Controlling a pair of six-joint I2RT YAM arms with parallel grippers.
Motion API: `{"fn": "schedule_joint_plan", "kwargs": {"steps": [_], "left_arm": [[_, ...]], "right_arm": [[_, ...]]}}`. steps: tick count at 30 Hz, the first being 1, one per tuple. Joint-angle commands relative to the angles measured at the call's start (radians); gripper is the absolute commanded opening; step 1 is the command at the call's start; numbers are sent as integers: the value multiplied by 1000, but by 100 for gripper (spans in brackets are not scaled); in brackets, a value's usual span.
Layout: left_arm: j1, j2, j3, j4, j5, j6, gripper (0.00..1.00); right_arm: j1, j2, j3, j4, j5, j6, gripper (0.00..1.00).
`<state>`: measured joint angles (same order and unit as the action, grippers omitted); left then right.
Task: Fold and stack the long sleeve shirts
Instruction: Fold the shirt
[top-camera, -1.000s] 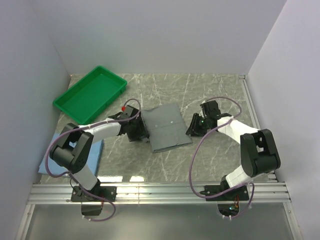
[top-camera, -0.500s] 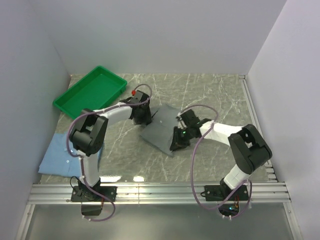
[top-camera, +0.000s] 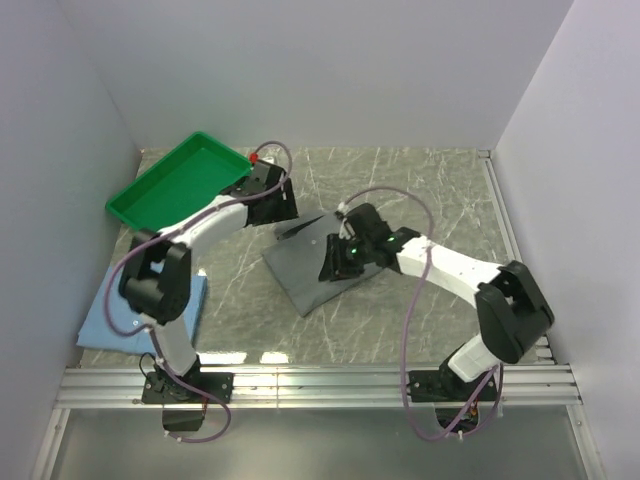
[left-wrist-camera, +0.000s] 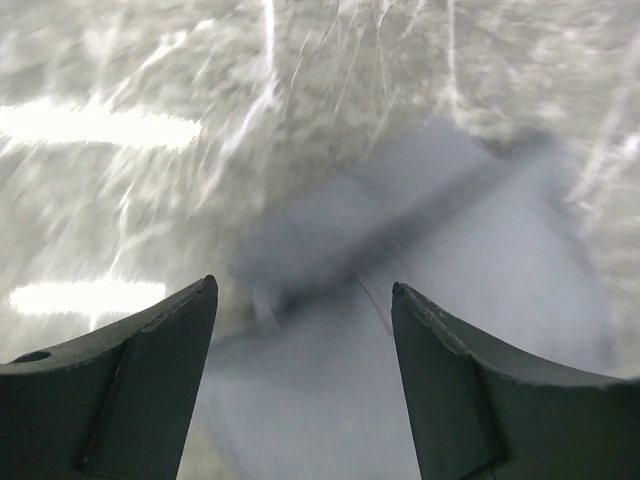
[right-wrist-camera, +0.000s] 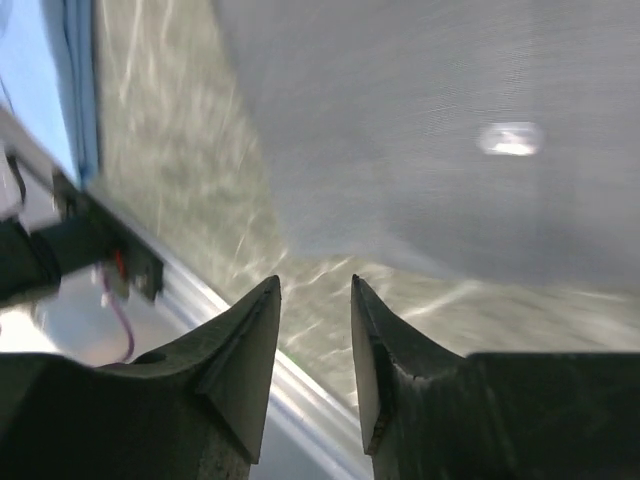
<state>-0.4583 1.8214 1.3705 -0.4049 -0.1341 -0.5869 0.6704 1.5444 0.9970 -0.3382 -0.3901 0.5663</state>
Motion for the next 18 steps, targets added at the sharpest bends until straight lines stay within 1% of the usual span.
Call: {"fn": "schedule_joint_plan", "kwargs": {"steps": [1, 4, 5, 6, 10, 13, 15, 17, 18], "left_arm": [[-2, -183, -80, -5, -16, -73, 76], [-20, -250, -180, -5, 30, -102, 74], [-34, -284, -204, 0, 40, -103, 74], [-43, -298, -247, 1, 53, -113, 73], [-85, -362, -361, 34, 79, -165, 72], [-102, -401, -441, 78, 113, -224, 66], [-103, -404, -484, 97, 125, -263, 61], [-103, -376, -496, 101, 125, -275, 58], [-103, -363, -504, 103, 123, -275, 57]], "right_arm": [[-128, -85, 3, -44, 94, -58, 43], [-227, -110, -41, -30, 41, -59, 43], [-280, -112, -50, -19, 36, -57, 43], [-301, -112, -63, -15, 33, -57, 42], [-359, -92, -80, 5, 36, -42, 41], [-400, -67, -103, 74, -16, 6, 39], [-429, -35, -116, 131, -32, 32, 38], [-443, -1, -123, 169, -38, 53, 37], [-453, 40, -121, 179, -53, 53, 37]]}}
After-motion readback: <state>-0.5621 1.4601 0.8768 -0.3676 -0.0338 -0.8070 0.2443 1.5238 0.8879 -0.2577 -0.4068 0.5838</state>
